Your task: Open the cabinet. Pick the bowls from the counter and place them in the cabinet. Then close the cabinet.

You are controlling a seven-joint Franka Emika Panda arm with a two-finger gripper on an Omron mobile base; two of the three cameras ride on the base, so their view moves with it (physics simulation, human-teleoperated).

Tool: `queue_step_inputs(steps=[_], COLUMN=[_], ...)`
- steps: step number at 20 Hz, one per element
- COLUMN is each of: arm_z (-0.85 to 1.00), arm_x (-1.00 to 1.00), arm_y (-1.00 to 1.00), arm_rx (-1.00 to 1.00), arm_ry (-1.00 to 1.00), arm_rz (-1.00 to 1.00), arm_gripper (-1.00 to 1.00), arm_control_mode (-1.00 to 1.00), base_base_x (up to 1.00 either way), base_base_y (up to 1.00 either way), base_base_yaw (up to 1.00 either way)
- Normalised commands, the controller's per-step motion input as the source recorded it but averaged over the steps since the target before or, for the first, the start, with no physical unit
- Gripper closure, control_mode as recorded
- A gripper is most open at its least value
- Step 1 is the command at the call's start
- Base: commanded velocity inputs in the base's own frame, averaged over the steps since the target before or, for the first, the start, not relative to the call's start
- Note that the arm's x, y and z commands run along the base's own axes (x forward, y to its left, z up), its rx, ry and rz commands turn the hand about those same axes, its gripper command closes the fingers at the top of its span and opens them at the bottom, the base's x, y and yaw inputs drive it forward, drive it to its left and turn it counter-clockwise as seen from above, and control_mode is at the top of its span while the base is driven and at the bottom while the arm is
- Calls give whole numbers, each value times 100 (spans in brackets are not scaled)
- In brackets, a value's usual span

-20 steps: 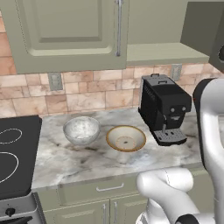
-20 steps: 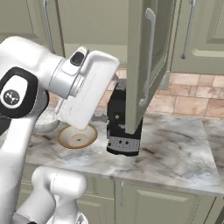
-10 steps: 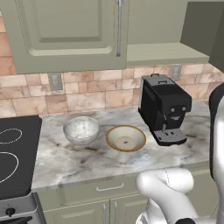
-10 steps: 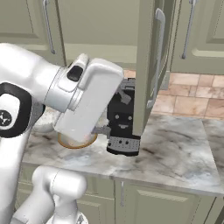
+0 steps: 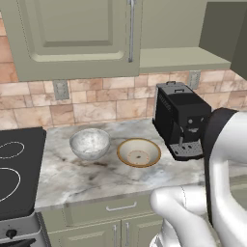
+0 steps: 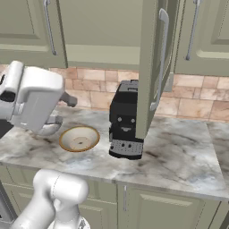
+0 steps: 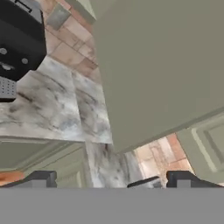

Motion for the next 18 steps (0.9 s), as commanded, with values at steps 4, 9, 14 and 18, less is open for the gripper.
queue_step_inputs(steps=[4, 9, 14, 18], arm_z=[0, 6, 6, 23], arm_x=[16, 1, 0, 2], arm_y=[99, 63, 26, 8], arm_rx=[18, 24, 21, 12], arm_ry=[-59, -66, -67, -54], arm_rz=[3, 21, 36, 38], arm_gripper=[-100, -100, -100, -100], arm_control_mode=[-100, -100, -100, -100], base_base_x=[0, 0, 0, 0], base_base_y=[0, 0, 0, 0], base_base_yaw=[0, 0, 0, 0])
